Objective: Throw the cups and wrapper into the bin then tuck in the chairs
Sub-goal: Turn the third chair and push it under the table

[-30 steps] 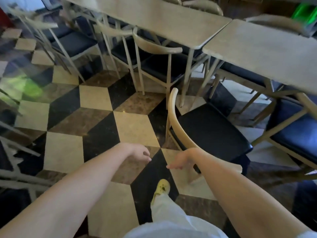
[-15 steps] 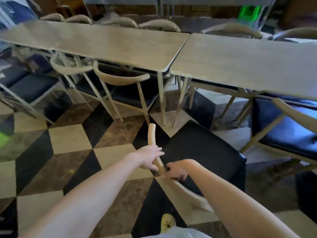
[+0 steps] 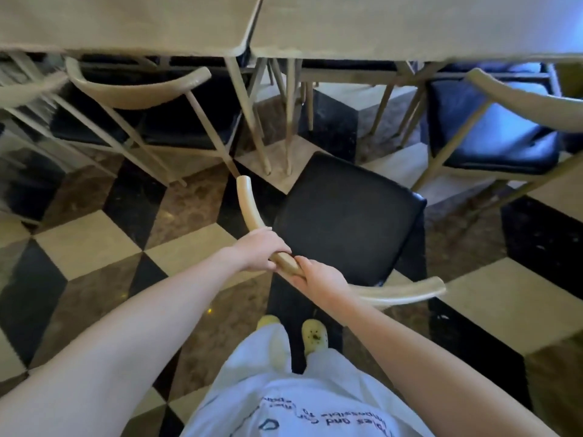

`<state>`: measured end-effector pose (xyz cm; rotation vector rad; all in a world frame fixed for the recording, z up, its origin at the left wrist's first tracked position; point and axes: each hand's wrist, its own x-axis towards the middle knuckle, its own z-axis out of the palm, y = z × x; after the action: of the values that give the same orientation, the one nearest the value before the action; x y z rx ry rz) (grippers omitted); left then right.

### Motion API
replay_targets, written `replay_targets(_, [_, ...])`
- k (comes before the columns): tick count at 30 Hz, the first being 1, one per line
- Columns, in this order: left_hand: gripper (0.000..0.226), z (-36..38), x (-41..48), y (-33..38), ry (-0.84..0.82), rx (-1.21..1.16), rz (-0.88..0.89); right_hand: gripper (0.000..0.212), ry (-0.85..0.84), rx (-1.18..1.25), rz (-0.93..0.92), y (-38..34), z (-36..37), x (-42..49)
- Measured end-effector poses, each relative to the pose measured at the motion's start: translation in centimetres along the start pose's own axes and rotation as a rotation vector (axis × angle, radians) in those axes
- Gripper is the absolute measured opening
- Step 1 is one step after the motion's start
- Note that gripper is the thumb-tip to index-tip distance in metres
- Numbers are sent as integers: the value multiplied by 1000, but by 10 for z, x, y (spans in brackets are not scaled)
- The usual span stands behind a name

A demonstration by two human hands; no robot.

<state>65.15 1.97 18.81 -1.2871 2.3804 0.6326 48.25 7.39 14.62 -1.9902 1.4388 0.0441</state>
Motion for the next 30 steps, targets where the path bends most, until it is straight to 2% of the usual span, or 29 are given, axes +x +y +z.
replay_targets(4, [37, 0, -2, -4, -3, -71, -5, 47, 99, -29, 20, 5, 5, -14])
replay_targets(13, [47, -2, -4, -12, 3, -77, 99, 52, 139, -22, 69, 22, -1, -42])
replay_targets(18, [46, -5, 3, -31, -66, -82, 192, 56, 164, -224, 143, 51, -5, -63])
replay_targets(24, [45, -18, 23, -68, -158, 108, 208, 55, 167, -220, 160, 50, -7, -62])
replay_targets(30, [41, -14, 27, -75, -135, 152, 255, 53, 134, -261, 157, 51, -11, -62])
